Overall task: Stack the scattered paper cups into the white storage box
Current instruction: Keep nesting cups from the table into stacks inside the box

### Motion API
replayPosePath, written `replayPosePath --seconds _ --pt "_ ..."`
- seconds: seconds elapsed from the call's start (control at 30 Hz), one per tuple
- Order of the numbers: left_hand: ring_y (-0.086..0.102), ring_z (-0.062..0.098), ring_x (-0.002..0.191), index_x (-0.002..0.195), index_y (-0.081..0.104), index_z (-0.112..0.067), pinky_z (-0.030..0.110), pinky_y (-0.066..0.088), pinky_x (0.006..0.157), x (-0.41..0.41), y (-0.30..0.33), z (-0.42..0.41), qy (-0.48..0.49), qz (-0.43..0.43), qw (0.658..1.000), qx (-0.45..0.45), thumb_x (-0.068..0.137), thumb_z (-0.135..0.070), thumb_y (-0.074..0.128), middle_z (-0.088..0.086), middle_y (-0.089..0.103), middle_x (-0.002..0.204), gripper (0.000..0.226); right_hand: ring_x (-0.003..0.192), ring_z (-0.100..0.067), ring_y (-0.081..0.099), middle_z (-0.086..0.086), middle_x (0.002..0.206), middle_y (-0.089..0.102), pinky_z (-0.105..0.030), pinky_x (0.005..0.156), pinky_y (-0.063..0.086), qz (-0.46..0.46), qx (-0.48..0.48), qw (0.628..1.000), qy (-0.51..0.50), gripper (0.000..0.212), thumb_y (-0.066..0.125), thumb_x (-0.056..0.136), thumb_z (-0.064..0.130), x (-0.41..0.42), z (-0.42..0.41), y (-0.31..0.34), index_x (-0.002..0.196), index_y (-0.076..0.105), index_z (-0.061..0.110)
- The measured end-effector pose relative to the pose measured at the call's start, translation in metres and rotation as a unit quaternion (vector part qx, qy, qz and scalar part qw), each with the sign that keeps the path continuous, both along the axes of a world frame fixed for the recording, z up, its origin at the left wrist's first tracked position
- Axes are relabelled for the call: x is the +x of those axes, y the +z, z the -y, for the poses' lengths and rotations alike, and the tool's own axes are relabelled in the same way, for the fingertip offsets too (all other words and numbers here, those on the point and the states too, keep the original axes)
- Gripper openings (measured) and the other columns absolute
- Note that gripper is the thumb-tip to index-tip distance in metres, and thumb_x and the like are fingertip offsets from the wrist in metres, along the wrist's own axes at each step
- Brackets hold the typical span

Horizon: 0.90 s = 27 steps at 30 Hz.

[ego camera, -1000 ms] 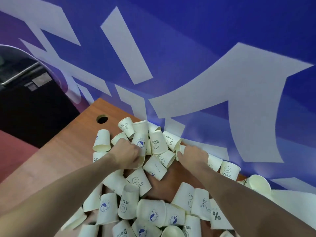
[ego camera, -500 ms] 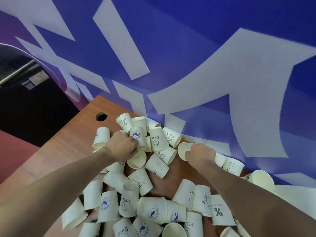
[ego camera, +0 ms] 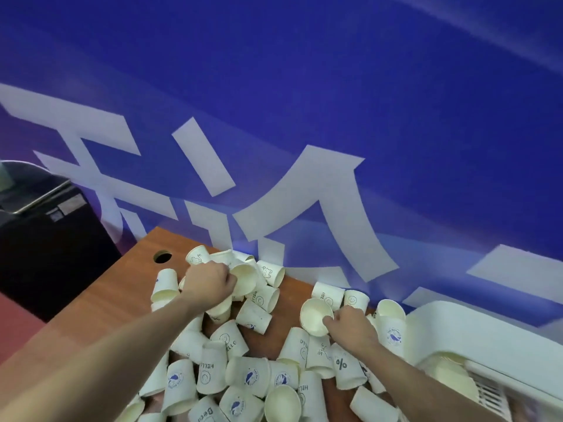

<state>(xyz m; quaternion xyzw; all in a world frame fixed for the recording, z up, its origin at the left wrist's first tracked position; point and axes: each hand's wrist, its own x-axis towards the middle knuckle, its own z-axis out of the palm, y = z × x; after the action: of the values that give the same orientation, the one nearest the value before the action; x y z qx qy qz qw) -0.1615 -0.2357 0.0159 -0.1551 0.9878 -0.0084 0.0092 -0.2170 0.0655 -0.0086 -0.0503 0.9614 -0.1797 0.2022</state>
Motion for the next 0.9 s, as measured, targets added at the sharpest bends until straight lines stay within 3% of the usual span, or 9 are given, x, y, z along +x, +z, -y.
replayPosePath --seconds 0.1,0.2,0.37,0.57,0.77,0.9 --pt "0.059 0.022 0.069 0.069 0.054 -0.019 0.028 0.037 0.058 0.005 0.008 -0.046 -0.021 -0.008 0.998 0.056 0.09 -0.04 0.043 0.002 0.06 0.074 0.031 0.057 -0.018 0.051 0.001 0.057 0.052 -0.031 0.055 0.038 0.0 -0.069 0.997 -0.033 0.035 0.054 0.083 0.032 0.024 -0.032 0.013 0.053 0.045 0.018" --pt "0.059 0.02 0.071 0.071 0.055 -0.021 0.028 0.039 0.059 0.013 0.013 -0.097 -0.06 0.007 0.994 0.086 0.09 -0.042 0.045 0.002 0.061 0.076 0.03 0.057 -0.019 0.053 -0.004 0.056 0.056 -0.032 0.058 0.042 0.002 -0.113 0.992 -0.064 0.035 0.056 0.081 0.032 0.042 -0.067 0.015 0.052 0.047 0.016" --pt "0.063 0.021 0.074 0.077 0.064 -0.018 0.03 0.049 0.064 0.019 0.019 -0.177 -0.116 0.055 0.982 0.14 0.088 -0.043 0.046 0.001 0.066 0.079 0.033 0.044 -0.012 0.028 0.007 0.042 0.027 -0.031 0.051 0.023 -0.022 -0.155 0.983 -0.096 0.046 0.059 0.083 0.026 0.066 -0.13 0.028 0.048 0.03 0.02" --pt "0.05 0.015 0.059 0.058 0.049 -0.018 0.027 0.035 0.054 0.019 0.016 -0.256 -0.115 0.079 0.958 0.252 0.084 -0.042 0.05 -0.005 0.053 0.059 0.036 0.042 -0.013 0.031 0.005 0.042 0.034 -0.031 0.05 0.026 -0.031 -0.191 0.971 -0.137 0.047 0.057 0.082 0.028 0.087 -0.202 0.038 0.043 0.033 0.02" --pt "0.037 0.014 0.048 0.051 0.04 -0.017 0.029 0.028 0.049 0.033 0.004 -0.341 -0.091 0.074 0.938 0.327 0.083 -0.036 0.051 -0.004 0.041 0.05 0.039 0.042 -0.012 0.021 0.006 0.044 0.021 -0.028 0.046 0.017 -0.04 -0.193 0.967 -0.164 0.05 0.058 0.082 0.021 0.104 -0.28 0.032 0.045 0.026 0.021" --pt "0.036 0.015 0.046 0.049 0.037 -0.018 0.027 0.031 0.051 0.04 -0.006 -0.385 -0.058 0.095 0.922 0.37 0.082 -0.032 0.052 -0.006 0.038 0.046 0.038 0.046 -0.015 0.028 0.006 0.044 0.026 -0.031 0.051 0.023 -0.045 -0.166 0.965 -0.196 0.046 0.057 0.081 0.03 0.107 -0.329 0.026 0.047 0.029 0.019"
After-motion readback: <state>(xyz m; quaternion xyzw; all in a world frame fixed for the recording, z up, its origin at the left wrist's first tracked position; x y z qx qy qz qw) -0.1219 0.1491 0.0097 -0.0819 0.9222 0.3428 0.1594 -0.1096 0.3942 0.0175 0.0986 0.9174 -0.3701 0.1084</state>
